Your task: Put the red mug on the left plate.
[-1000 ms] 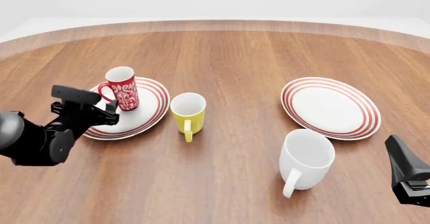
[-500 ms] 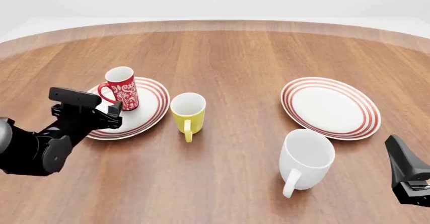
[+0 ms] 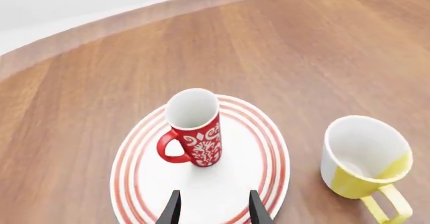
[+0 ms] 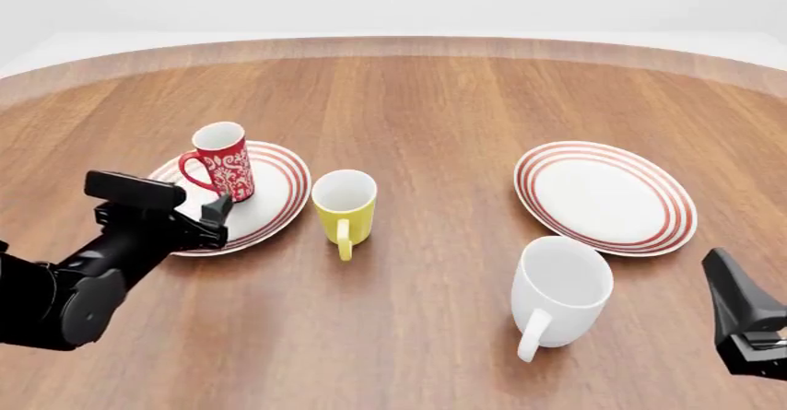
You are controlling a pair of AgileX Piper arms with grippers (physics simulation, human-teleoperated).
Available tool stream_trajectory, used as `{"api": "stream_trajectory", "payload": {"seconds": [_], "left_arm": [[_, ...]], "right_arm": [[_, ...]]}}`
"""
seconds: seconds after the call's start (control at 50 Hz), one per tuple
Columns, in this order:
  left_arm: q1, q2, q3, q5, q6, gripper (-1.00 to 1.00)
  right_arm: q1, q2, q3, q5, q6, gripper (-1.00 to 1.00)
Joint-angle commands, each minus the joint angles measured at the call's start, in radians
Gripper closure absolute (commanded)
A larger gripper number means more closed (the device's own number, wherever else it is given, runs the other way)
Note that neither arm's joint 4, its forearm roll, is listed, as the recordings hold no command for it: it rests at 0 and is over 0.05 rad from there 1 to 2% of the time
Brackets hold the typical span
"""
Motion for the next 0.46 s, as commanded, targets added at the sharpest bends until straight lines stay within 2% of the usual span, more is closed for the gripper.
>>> {"api": "stream_trajectory", "payload": {"seconds": [0.02,0.28,0.4,0.42,0.46], "left_arm": [[-0.026,-0.075,0.067,-0.002,-0.027,-1.0],[-0.051,-0.217,0.169,0.027,-0.061,-1.0],[-0.087,-0.342,0.227,0.078,-0.09,-1.0],[-0.102,-0.386,0.259,0.087,-0.095,-1.0],[-0.108,-0.396,0.267,0.09,-0.099,-1.0]], "right_arm": [[0.007,0.017,0.0,-0.007,-0.007,-1.0],[0.007,0.068,0.0,-0.044,-0.018,-1.0],[0.008,0.065,0.0,-0.041,-0.027,-1.0],[0.008,0.063,0.0,-0.042,-0.033,-1.0],[0.008,0.063,0.0,-0.043,-0.034,-1.0]]}}
